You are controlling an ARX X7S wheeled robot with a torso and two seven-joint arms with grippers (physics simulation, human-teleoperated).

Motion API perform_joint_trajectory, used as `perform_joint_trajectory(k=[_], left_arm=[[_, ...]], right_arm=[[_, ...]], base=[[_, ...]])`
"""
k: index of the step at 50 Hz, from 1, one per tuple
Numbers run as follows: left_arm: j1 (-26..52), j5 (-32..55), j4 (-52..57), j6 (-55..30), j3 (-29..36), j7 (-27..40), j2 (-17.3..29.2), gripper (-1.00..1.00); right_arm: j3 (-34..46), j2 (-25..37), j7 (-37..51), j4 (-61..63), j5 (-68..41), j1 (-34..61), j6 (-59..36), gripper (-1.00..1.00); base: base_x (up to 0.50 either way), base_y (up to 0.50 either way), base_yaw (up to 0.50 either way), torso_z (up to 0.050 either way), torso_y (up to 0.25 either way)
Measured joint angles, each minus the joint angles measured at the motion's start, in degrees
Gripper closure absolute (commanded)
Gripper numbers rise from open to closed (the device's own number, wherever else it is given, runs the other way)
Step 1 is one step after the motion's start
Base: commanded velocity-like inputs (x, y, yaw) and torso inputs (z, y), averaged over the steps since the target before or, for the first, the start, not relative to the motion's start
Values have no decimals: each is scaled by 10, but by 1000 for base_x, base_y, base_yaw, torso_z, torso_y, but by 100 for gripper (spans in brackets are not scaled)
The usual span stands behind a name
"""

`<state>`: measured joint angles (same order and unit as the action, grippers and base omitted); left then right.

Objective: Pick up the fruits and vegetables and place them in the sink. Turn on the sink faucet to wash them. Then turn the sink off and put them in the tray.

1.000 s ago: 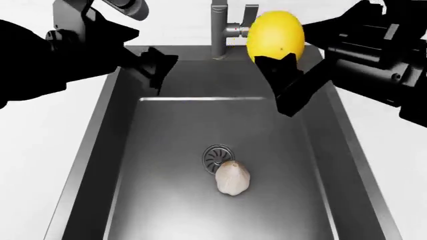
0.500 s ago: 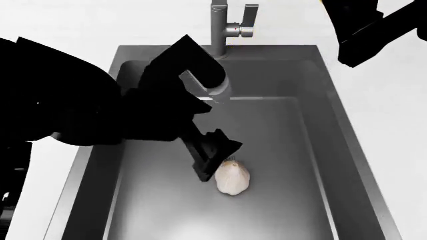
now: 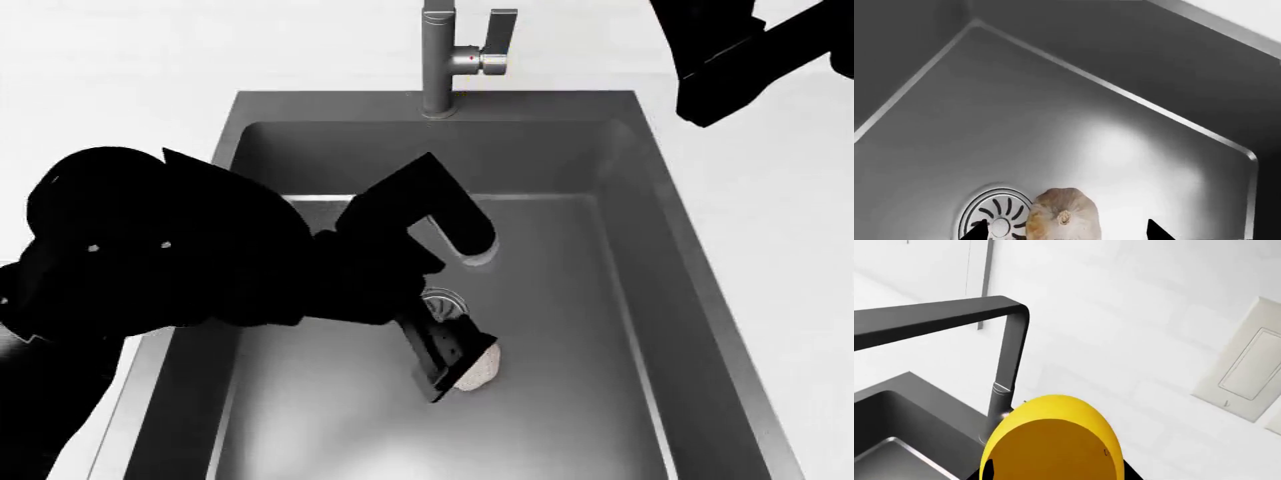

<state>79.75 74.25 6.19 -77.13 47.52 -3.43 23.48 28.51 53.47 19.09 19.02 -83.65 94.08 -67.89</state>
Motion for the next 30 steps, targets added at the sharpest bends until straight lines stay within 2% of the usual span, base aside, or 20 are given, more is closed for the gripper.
perform_joint_trajectory(k=[8, 30], left_arm=[[-12, -58, -4, 39, 39, -32, 4, -100], [-52, -74, -3, 76, 55, -33, -3, -100]], right_arm=[[0, 1, 0, 2, 3, -9, 8, 100], [4, 0, -1, 2, 11, -41, 30, 100]], base=[[0, 0, 0, 0, 0], [0, 0, 0, 0, 0]])
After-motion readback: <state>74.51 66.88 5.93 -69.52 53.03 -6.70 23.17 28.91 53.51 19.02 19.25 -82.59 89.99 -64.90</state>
